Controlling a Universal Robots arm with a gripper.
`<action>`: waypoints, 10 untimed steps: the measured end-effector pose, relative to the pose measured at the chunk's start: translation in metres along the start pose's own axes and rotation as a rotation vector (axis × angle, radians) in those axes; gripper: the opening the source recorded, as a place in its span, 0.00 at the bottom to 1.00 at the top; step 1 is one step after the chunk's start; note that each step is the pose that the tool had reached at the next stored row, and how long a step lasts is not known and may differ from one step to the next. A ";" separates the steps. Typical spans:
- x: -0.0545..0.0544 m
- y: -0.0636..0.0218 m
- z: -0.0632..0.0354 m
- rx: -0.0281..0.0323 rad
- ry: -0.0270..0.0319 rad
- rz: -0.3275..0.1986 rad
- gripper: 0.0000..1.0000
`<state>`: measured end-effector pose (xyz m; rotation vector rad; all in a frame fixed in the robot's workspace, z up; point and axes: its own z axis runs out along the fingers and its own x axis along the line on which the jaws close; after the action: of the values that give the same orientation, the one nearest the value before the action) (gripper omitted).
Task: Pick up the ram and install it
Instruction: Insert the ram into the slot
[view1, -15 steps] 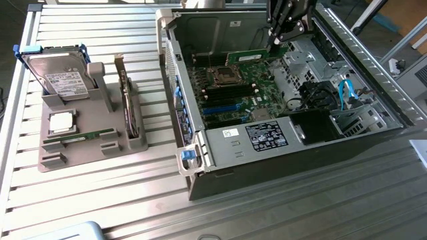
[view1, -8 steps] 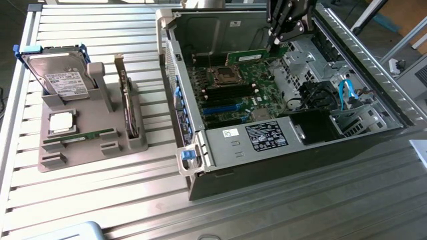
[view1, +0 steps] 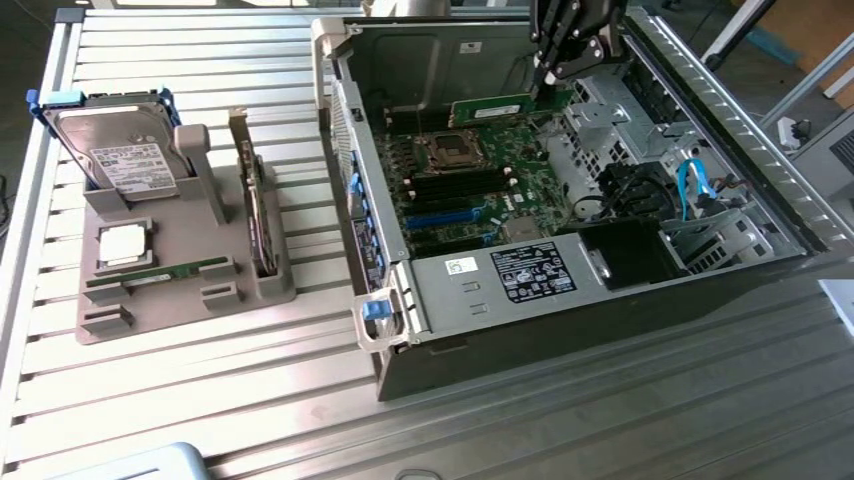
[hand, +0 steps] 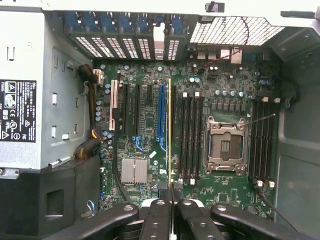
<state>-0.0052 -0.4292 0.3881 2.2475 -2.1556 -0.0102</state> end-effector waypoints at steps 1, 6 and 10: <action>-0.005 -0.0002 0.0005 0.0000 0.0000 0.000 0.12; -0.024 -0.0010 0.0030 0.0000 -0.0001 0.002 0.12; -0.040 -0.0018 0.0063 -0.0001 0.0004 0.004 0.12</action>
<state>-0.0053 -0.3895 0.3812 2.2434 -2.1593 -0.0098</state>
